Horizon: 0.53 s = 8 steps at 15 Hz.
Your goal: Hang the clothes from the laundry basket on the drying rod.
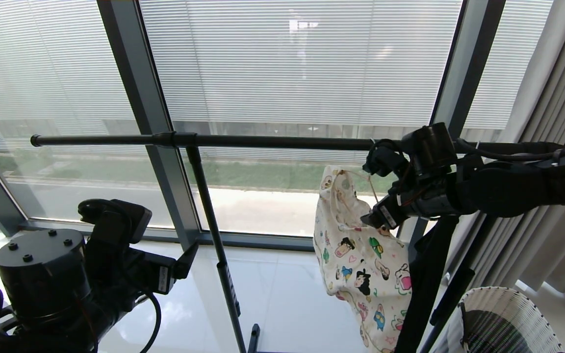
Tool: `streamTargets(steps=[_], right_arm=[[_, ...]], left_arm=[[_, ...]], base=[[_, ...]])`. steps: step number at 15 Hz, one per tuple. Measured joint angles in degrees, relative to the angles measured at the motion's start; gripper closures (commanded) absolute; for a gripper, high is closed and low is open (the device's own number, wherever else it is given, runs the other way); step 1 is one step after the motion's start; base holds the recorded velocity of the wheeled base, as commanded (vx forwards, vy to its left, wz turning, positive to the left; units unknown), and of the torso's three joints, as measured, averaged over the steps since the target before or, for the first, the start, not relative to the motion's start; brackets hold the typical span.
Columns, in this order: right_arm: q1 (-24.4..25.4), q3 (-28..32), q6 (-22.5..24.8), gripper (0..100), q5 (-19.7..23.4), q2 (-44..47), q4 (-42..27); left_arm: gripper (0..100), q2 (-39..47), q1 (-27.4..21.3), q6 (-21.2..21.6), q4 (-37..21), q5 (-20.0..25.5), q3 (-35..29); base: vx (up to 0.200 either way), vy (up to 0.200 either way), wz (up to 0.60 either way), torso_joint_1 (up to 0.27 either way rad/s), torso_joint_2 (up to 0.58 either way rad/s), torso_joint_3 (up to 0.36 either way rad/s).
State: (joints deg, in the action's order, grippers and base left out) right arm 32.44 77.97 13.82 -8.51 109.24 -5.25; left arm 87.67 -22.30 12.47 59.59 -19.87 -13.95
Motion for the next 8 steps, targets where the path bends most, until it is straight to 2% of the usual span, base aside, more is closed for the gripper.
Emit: streamTargets(steps=[2,5,8], right_arm=[[0.9,-2.5,-1.5,0,0.0,-6.8,-1.8],[1.0,-10.0,-2.4,0,-2.0,-19.9,-3.4],[-2.1,-16.3,-2.5,0,-4.6,-34.3,-11.2]], left_arm=[[0,-0.7,4.5,-0.1,0.0,0.0,0.1],[0,-3.3,12.4,-0.1,0.0,0.1,1.7],[0,-7.5,19.4,0.0,-0.1,0.4,5.0]], base=[[0.0,0.0,0.0,0.0,0.0,0.0],[0.0,0.0,0.0,0.0,0.0,0.0],[0.0,0.0,0.0,0.0,0.0,0.0]])
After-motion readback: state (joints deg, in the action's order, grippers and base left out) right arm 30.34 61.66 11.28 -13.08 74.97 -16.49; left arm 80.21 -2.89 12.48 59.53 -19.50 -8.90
